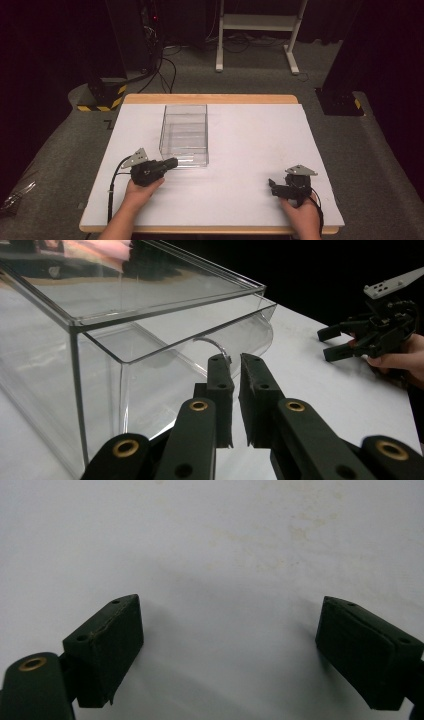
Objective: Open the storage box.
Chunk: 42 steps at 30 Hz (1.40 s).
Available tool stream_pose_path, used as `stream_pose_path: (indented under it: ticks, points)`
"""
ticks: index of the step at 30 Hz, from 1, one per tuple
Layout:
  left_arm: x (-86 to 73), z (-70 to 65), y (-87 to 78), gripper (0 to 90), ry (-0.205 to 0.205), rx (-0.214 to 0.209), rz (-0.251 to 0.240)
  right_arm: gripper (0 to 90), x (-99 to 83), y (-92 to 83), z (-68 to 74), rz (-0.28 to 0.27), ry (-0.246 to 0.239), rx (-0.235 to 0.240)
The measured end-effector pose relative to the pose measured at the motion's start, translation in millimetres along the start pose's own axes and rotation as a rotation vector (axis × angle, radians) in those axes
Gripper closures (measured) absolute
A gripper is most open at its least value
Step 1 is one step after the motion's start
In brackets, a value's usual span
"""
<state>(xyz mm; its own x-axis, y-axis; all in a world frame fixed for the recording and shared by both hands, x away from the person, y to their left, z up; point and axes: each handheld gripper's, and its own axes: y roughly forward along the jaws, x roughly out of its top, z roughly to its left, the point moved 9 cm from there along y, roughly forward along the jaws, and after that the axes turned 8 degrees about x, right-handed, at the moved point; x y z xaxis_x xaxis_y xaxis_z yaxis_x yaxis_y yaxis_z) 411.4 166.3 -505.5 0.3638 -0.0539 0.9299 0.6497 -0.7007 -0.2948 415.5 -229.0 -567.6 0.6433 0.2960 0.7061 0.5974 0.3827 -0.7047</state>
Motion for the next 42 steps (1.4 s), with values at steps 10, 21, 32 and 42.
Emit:
stream_pose_path:
  ticks: [10, 21, 32, 42]
  points:
    - [-6.7, -10.3, -10.4, 83.9, -0.003, -0.02, -0.009, 11.9, 0.0, 0.0, 0.0, 0.0, 0.0, 0.0]
    - [-14.9, -24.9, -24.6, 84.3, 0.004, -0.04, -0.01, 11.9, 0.0, 0.0, 0.0, 0.0, 0.0, 0.0]
    - [-21.5, -38.3, -34.7, 84.7, -0.001, -0.065, -0.002, 11.9, 0.0, 0.0, 0.0, 0.0, 0.0, 0.0]
    - [-29.2, -54.6, -46.5, 85.0, 0.012, -0.081, 0.01, 11.9, 0.0, 0.0, 0.0, 0.001, 0.0, 0.0]
